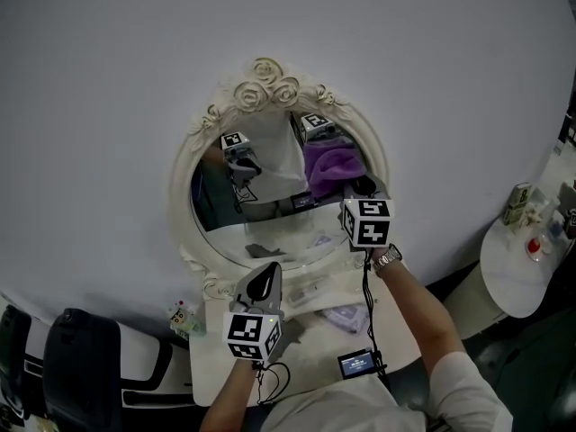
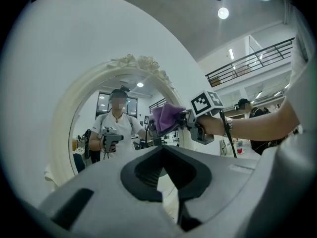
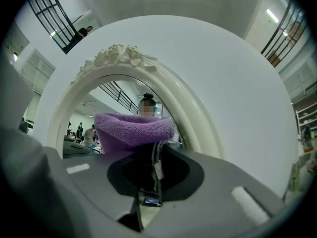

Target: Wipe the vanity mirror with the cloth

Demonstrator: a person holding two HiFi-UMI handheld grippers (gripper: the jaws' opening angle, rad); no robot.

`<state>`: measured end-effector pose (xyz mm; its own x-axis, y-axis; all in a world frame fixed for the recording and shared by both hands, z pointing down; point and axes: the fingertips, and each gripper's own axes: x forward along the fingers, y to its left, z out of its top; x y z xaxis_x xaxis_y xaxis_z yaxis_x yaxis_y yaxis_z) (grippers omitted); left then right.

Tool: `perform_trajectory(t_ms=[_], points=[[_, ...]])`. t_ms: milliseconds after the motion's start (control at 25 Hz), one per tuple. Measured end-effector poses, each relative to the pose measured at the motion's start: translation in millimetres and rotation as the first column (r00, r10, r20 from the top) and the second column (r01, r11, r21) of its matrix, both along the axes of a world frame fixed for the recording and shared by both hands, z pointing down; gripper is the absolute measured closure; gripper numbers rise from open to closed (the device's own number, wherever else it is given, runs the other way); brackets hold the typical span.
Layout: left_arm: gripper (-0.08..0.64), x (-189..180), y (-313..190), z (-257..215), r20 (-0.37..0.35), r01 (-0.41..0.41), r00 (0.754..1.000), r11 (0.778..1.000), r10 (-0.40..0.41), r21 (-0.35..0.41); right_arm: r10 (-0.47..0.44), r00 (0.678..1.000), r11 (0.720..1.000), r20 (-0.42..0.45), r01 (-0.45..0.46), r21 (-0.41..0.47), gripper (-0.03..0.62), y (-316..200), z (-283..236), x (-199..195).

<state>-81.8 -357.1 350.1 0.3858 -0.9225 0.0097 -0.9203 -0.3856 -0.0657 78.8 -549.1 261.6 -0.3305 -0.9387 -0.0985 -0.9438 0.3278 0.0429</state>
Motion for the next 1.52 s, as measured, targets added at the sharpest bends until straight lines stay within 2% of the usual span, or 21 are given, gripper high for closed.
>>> perform_trajectory(t_ms=[200,360,600,840,1040,1320,1520], points=[[0.555,11.0,-0.7,3.5,0.006,-0.02,1.0,1.0,0.02,-0.005,0.034,0.999,0.999,-0.001,-0.034,-0.01,0.541,-4.2,4.9,20.6],[0.555,3.4,2.0,5.6,-0.002,0.006,1.0,1.0,-0.006,-0.011,-0.007,1.0,1.0,0.031,0.008,-0.008,0.543,7.9,6.3,7.6],[0.555,-22.7,8.3,13.2,-0.011,0.082,0.997,0.996,-0.083,-0.029,-0.162,0.987,0.985,-0.01,0.163,0.056,0.543,34.9,1.8,-59.6],[0.555,-53.4,26.4,11.6,-0.009,0.163,0.986,0.986,-0.164,-0.023,-0.333,0.942,0.94,-0.041,0.335,0.056,0.543,60.4,11.2,-138.1],[0.555,-89.5,45.8,18.6,-0.014,0.26,0.965,0.965,-0.261,-0.038,-0.438,0.898,0.898,-0.054,0.439,0.031,0.543,75.2,24.3,-195.2],[0.555,-131.8,76.0,28.4,-0.027,0.381,0.923,0.923,-0.383,-0.059,-0.541,0.84,0.841,-0.048,0.54,-0.026,0.543,90.9,48.8,-262.2],[0.557,-159.1,97.1,39.1,-0.044,0.453,0.888,0.887,-0.457,-0.089,-0.572,0.82,0.82,-0.034,0.571,-0.039,0.543,95.5,55.8,-295.2]])
